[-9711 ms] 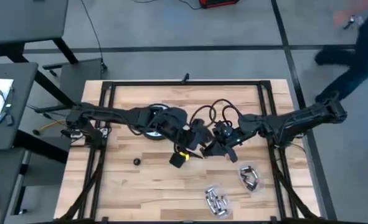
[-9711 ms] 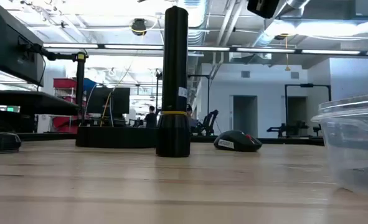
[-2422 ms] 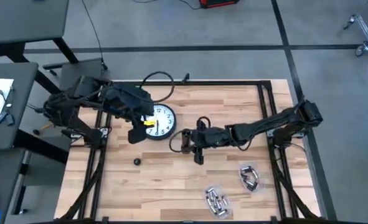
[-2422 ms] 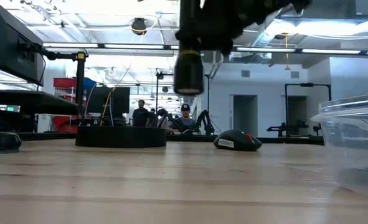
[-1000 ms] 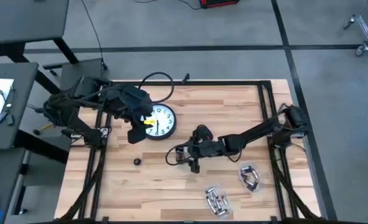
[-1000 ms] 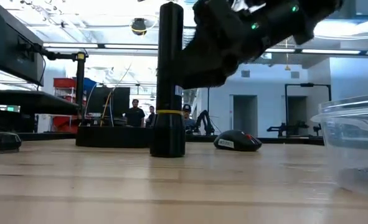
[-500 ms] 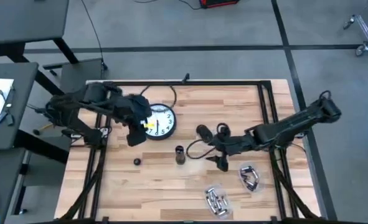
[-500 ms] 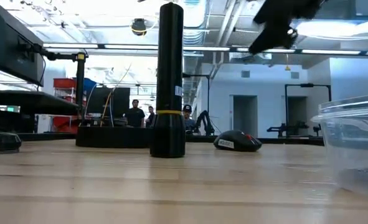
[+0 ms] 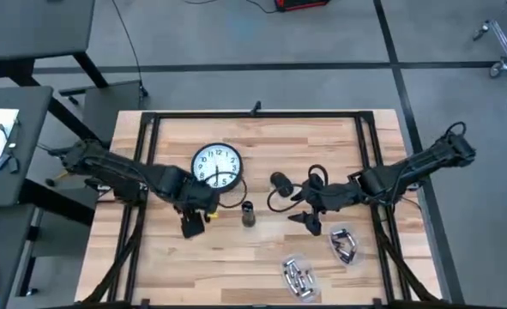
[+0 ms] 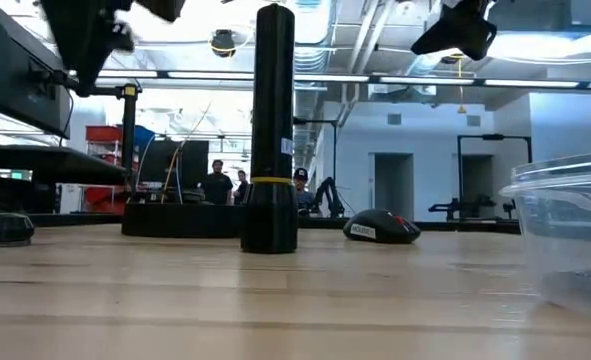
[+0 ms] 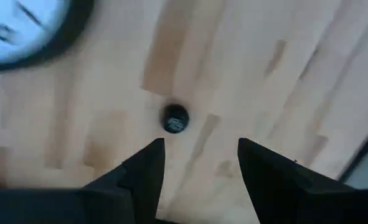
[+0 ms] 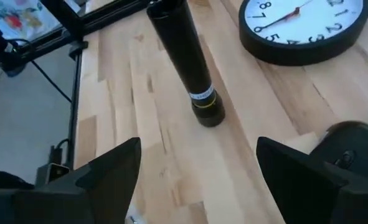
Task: Insert battery
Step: Close the black flashlight battery compartment
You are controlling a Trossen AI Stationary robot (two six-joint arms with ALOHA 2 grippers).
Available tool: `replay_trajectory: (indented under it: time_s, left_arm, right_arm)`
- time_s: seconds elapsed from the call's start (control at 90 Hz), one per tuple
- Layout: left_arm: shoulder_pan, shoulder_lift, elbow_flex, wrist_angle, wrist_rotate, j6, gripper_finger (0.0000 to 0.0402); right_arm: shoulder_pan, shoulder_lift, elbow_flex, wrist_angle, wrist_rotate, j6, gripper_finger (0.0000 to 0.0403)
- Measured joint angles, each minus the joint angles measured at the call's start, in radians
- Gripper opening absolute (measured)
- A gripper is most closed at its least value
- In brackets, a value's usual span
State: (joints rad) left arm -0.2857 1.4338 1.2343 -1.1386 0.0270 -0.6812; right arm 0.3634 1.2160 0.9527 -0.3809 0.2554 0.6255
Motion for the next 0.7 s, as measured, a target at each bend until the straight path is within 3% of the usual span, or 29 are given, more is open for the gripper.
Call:
replay_trajectory:
  time_s: [0.222,0.333,0.544,0.7]
  left_arm:
    - [0.024,-0.077,-0.154,0.064,-0.007,-0.076,0.0211]
    - [0.008,-0.106,-0.233,0.173,0.001,-0.091,0.0223]
    - [-0.036,-0.105,-0.355,0.299,-0.075,-0.003,0.0226]
    - [-0.05,-0.105,-0.431,0.361,-0.076,0.085,0.0218]
  right_arm:
    - [0.001,0.0,0.0,-0.004,0.0,0.011,0.0306]
    - [0.002,0.0,0.0,-0.004,0.0,0.014,0.0306]
    - [0.002,0.0,0.0,-0.006,0.0,0.03,0.0306]
    - [0.001,0.0,0.0,-0.008,0.001,0.032,0.0306]
